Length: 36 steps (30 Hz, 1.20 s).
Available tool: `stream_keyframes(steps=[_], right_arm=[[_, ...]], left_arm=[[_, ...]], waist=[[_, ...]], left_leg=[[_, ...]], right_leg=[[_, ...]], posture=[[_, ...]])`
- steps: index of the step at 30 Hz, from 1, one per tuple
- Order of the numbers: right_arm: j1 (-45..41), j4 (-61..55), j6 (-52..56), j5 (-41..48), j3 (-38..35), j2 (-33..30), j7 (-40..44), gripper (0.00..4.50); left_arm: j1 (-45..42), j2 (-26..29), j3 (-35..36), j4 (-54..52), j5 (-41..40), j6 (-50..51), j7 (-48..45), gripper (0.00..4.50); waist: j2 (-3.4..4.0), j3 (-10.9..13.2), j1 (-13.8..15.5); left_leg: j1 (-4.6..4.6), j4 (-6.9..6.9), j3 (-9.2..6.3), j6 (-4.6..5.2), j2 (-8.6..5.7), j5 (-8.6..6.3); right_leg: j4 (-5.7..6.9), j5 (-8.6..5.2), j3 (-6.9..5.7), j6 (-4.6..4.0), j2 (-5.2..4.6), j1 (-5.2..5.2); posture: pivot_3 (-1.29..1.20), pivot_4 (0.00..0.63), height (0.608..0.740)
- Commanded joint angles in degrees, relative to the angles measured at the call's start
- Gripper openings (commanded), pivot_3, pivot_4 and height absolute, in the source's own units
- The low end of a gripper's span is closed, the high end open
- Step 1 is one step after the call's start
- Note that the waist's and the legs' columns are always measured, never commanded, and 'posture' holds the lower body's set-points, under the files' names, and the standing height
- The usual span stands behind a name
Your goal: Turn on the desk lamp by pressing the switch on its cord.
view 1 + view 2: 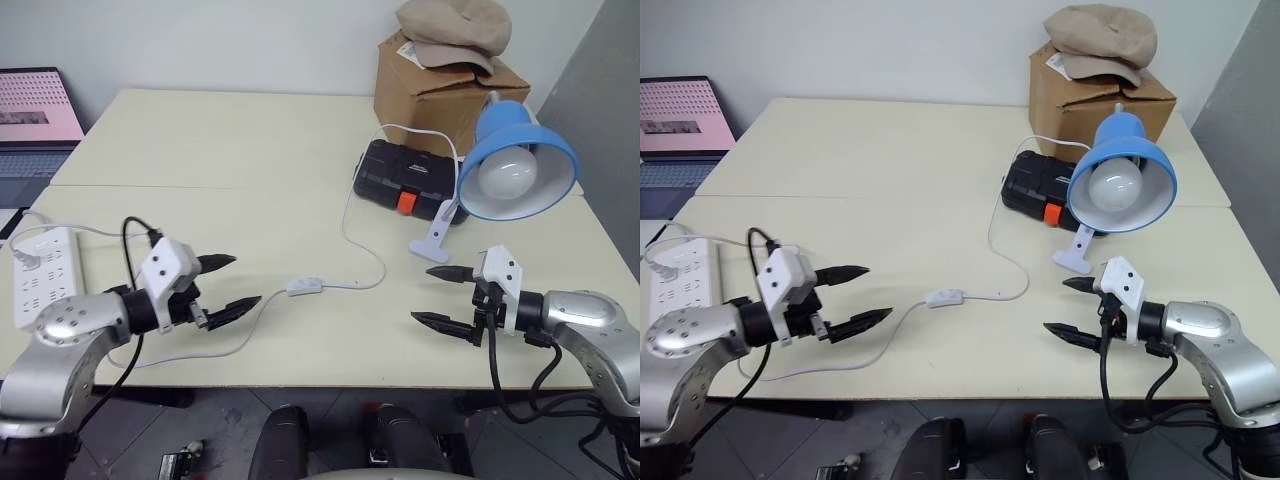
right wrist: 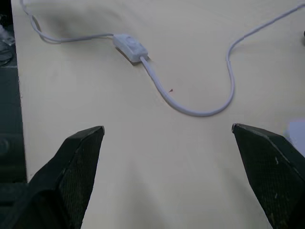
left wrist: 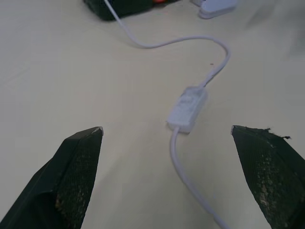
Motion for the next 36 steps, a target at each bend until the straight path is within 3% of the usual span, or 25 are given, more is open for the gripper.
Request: stream_keyframes(steps=[1,8,14,27,36], right_arm=[[0.82,-6.12,4.49,3.16,-2.23,-1.07,-2.44,4.50],[4.10,-11.56,7.26,3.23,-3.25,-1.40,-5.84,4.50],[5.95,-15.01,8.92,4.26,-3.23,-1.19,-7.86,4.50],[6.51,-16.99,10.21,5.40,-3.16,-1.85,-8.62,4.50],[5.01,-16.32,10.11,5.32,-2.01,-1.55,-8.90,4.50]], left_arm=[[-4.79,0.67,-5.58,5.59,3.31,-3.22,-3.77,4.49],[-16.38,-4.14,-15.07,22.13,9.11,-9.88,-8.79,4.49],[-21.37,-7.46,-19.24,29.91,10.53,-11.08,-13.88,4.49],[-26.54,-11.68,-21.02,39.22,12.39,-11.64,-18.60,4.49],[-26.17,-11.39,-22.07,38.99,14.59,-14.79,-20.69,2.72]], waist=[[0.00,0.00,0.01],[0.00,0.00,0.14],[-0.04,0.00,0.07],[-0.10,-0.04,0.03],[-0.10,-0.04,-0.04]], left_leg=[[-0.01,-0.01,0.00,0.00,0.00,0.00],[-0.09,0.01,-0.02,0.01,-0.02,0.00],[-0.19,0.11,-0.07,0.01,-0.02,0.00],[-0.21,0.26,-0.20,0.02,-0.04,0.01],[-0.21,0.25,-0.21,0.02,-0.03,0.01]], right_leg=[[0.00,0.00,0.00,0.00,0.01,-0.01],[-0.02,-0.01,-0.07,0.02,0.01,-0.03],[-0.02,0.02,-0.11,0.07,0.03,-0.04],[0.03,0.06,-0.20,0.14,0.05,0.02],[0.02,0.06,-0.21,0.13,0.06,0.02]], posture=[[0.00,0.150,0.740],[0.00,0.150,0.740],[0.00,0.150,0.740],[0.00,0.150,0.740],[0.00,0.150,0.740]])
